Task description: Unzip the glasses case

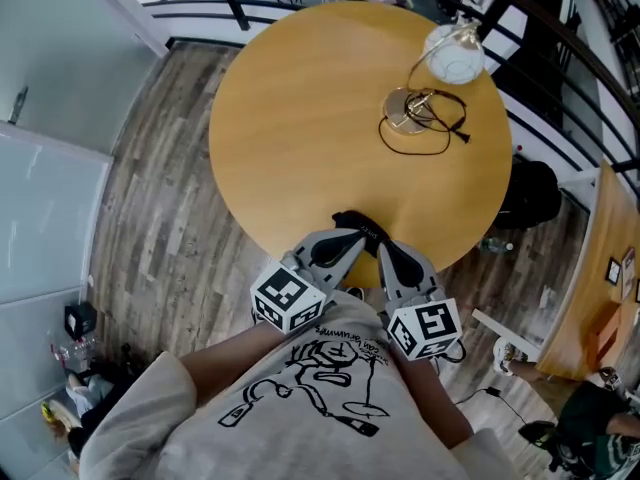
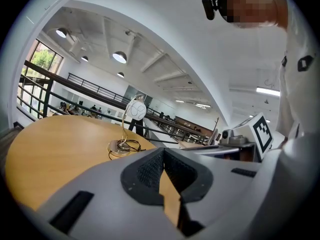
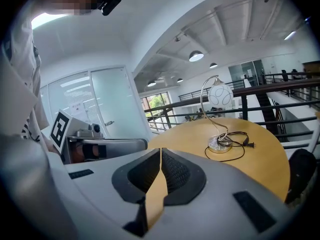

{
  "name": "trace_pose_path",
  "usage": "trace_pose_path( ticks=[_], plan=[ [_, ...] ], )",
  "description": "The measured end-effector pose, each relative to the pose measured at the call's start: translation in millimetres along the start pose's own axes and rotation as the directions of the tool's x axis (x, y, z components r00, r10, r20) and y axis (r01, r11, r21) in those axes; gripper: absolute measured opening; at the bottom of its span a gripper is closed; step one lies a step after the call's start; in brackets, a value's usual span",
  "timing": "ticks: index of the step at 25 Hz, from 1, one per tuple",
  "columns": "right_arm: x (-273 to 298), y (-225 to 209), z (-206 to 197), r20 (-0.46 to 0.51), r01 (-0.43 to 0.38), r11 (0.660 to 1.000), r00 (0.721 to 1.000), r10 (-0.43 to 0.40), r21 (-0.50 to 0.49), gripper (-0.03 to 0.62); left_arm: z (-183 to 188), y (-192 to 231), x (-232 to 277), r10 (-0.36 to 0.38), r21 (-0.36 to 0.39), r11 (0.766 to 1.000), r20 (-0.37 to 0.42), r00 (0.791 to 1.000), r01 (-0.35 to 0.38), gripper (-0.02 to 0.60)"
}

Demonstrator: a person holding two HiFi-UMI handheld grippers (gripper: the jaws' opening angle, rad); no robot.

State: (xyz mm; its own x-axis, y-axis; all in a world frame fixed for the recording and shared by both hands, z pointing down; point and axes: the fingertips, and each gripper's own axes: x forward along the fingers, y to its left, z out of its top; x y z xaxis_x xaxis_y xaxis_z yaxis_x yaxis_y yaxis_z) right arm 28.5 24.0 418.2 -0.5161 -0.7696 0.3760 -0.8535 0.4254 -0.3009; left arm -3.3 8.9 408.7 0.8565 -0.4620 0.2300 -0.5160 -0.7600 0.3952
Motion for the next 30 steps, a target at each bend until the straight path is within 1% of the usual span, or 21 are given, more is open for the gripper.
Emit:
trace_pose_path(
  ticks=[8, 14, 20, 25, 28, 30],
  plan=[
    [37.1, 4.9, 11.5, -0.004, 0.026, 1.000, 1.000, -0.026, -0.002, 0.025, 16.0, 34.9, -0.6, -0.035, -0.006, 0.999, -0.003, 0.999, 0.035, 0.009],
    [49.7, 4.4, 8.9, -0.020, 0.038, 0.999, 0.999, -0.038, 0.012, 0.026, 13.3, 48.2, -0.5, -0.046, -0.033, 0.998, -0.017, 0.999, 0.045, 0.008],
    [50.3, -6.3, 6.7, -0.037, 0.054, 0.998, 0.998, -0.053, 0.021, 0.026, 9.0, 47.3, 9.6, -0.061, -0.051, 0.997, -0.036, 0.998, 0.059, 0.008],
    [39.6, -19.5, 8.4, -0.032, 0.056, 0.998, 0.998, -0.056, 0.013, 0.026, 7.8, 41.4, 19.2, -0.047, -0.047, 0.998, -0.035, 0.998, 0.045, 0.009],
    [28.0, -34.3, 11.2, -0.029, 0.063, 0.998, 0.998, -0.063, 0.002, 0.026, 2.8, 36.4, 28.7, -0.039, -0.030, 0.999, -0.061, 0.997, 0.038, 0.009],
    [21.3, -47.6, 12.9, -0.037, 0.061, 0.998, 0.997, -0.061, -0.021, 0.026, -4.3, 32.6, 34.6, -0.039, -0.037, 0.999, -0.086, 0.996, 0.036, 0.009]
  ],
)
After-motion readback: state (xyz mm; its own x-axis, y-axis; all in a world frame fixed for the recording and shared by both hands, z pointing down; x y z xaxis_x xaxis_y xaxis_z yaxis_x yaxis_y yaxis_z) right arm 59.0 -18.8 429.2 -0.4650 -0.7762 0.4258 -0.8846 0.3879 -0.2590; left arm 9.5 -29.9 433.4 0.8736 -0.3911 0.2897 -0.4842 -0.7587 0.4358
